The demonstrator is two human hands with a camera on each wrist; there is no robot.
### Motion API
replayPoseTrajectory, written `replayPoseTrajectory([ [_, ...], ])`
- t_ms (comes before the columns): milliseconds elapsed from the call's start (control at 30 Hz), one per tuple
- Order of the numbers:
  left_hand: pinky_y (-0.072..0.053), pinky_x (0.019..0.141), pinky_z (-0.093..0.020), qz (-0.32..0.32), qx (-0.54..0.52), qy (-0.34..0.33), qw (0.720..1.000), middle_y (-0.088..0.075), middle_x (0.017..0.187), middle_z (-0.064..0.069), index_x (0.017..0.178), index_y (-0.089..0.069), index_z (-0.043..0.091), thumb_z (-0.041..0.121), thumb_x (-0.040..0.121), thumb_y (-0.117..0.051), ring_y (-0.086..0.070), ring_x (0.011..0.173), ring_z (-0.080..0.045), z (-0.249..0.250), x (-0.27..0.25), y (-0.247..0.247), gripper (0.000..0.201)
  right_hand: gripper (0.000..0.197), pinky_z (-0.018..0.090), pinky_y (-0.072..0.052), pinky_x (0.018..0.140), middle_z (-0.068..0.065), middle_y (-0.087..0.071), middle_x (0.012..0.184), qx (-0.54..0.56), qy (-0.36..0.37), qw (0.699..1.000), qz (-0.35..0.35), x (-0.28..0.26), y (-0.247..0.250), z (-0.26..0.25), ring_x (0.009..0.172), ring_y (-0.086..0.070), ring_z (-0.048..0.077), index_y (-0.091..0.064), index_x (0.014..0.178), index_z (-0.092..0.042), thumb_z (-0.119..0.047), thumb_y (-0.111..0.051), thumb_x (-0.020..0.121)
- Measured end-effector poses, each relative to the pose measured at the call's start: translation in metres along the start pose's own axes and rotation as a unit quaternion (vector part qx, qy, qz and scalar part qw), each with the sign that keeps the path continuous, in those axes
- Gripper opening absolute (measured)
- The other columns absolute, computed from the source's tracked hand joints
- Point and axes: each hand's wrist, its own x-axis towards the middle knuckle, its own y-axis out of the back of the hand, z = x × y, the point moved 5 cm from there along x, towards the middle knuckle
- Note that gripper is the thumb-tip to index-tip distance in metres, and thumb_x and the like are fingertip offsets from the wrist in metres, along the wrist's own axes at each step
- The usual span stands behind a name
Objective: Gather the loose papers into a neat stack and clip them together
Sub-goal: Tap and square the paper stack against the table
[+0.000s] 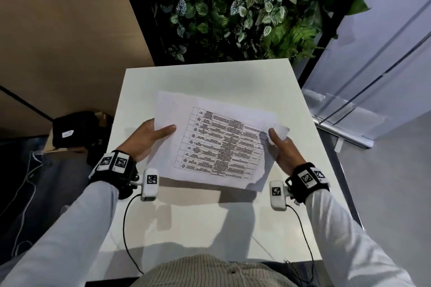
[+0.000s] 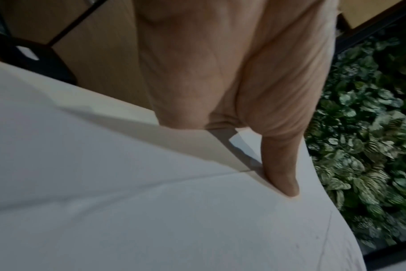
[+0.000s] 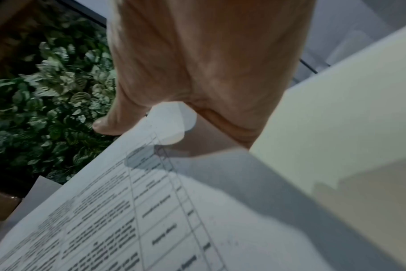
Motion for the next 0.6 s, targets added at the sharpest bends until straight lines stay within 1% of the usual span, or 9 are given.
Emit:
replayPoseTrajectory([
  [67,-0.047,0.109,-0.038,0.016,-0.033,0.013,0.999,-0.068,0.134,-0.011,0.139,-0.055,0.003,0.009,0.098,-0.057,-0.063,0.126,-0.025,-0.014,0.004,0.004,0.042,0.079,0.051,-0.038,0.117,0.025,-0.066,0.131,0.053,-0.016,0.998,-0.006,0.002,-0.003,0.019,0.125,-0.059,0.039,-0.065,0.127,0.004,-0.039,-0.093,0.067],
  [133,-0.034,0.12,-0.043,0.032,-0.047,0.034,0.998,-0.065,0.138,-0.01,0.141,-0.054,0.006,0.011,0.096,-0.061,-0.056,0.134,-0.026,-0.031,0.007,0.007,0.046,0.069,0.054,-0.04,0.116,0.025,-0.069,0.124,-0.007,-0.034,0.999,0.021,0.003,-0.003,0.034,0.121,-0.063,0.037,-0.072,0.117,-0.001,-0.042,-0.094,0.066],
  [200,-0.028,0.122,-0.044,0.044,-0.019,0.056,0.997,-0.067,0.134,-0.003,0.137,-0.058,0.015,0.015,0.093,-0.066,-0.054,0.134,-0.024,-0.049,0.008,0.005,0.045,0.073,0.046,-0.054,0.099,0.022,-0.074,0.114,-0.145,-0.035,0.987,0.056,0.003,-0.001,0.042,0.102,-0.071,0.028,-0.076,0.108,-0.004,-0.059,-0.09,0.062],
  [267,-0.029,0.121,-0.044,0.048,0.017,0.061,0.997,-0.068,0.129,0.002,0.13,-0.061,0.022,0.015,0.092,-0.069,-0.054,0.133,-0.023,-0.065,0.007,0.003,0.04,0.075,0.033,-0.053,0.074,0.02,-0.077,0.105,-0.213,-0.036,0.972,0.091,0.003,0.003,0.043,0.08,-0.069,0.019,-0.078,0.102,-0.003,-0.066,-0.086,0.063],
  [300,-0.028,0.122,-0.045,0.047,0.018,0.063,0.997,-0.067,0.132,0.002,0.132,-0.059,0.022,0.016,0.093,-0.068,-0.053,0.135,-0.022,-0.07,0.005,0.001,0.041,0.068,0.031,-0.05,0.069,0.017,-0.079,0.102,-0.214,-0.033,0.972,0.096,0.003,0.005,0.04,0.077,-0.068,0.018,-0.079,0.101,-0.004,-0.063,-0.085,0.067],
  [400,-0.023,0.124,-0.041,0.044,-0.01,0.069,0.997,-0.058,0.145,0.001,0.146,-0.05,0.018,0.019,0.099,-0.06,-0.047,0.14,-0.018,-0.074,0.0,0.002,0.048,0.055,0.029,-0.051,0.08,0.006,-0.08,0.104,-0.193,-0.042,0.979,0.045,0.001,0.005,0.031,0.098,-0.071,0.019,-0.079,0.109,-0.012,-0.056,-0.08,0.077],
  [500,-0.029,0.119,-0.034,0.057,0.007,0.053,0.997,-0.057,0.146,0.0,0.149,-0.047,0.015,0.015,0.102,-0.054,-0.049,0.138,-0.017,-0.066,0.002,0.004,0.047,0.047,0.029,-0.058,0.092,0.012,-0.077,0.112,-0.026,-0.05,0.997,-0.057,-0.002,0.002,0.028,0.108,-0.071,0.027,-0.07,0.116,-0.003,-0.028,-0.081,0.079],
  [533,-0.031,0.115,-0.031,0.066,0.029,0.044,0.996,-0.057,0.146,0.0,0.15,-0.045,0.015,0.014,0.103,-0.052,-0.049,0.136,-0.017,-0.064,0.005,0.005,0.047,0.048,0.032,-0.059,0.092,0.014,-0.076,0.115,-0.02,-0.049,0.995,-0.089,-0.002,0.002,0.027,0.107,-0.072,0.027,-0.068,0.12,-0.002,-0.021,-0.082,0.078],
  [600,-0.035,0.113,-0.033,0.095,0.099,0.024,0.99,-0.057,0.138,0.004,0.15,-0.044,0.015,0.014,0.104,-0.05,-0.051,0.128,-0.015,-0.06,0.009,0.005,0.046,0.047,0.04,-0.056,0.098,0.014,-0.072,0.127,-0.138,-0.007,0.983,-0.117,0.001,0.001,0.027,0.115,-0.07,0.029,-0.065,0.131,-0.012,-0.017,-0.079,0.086],
])
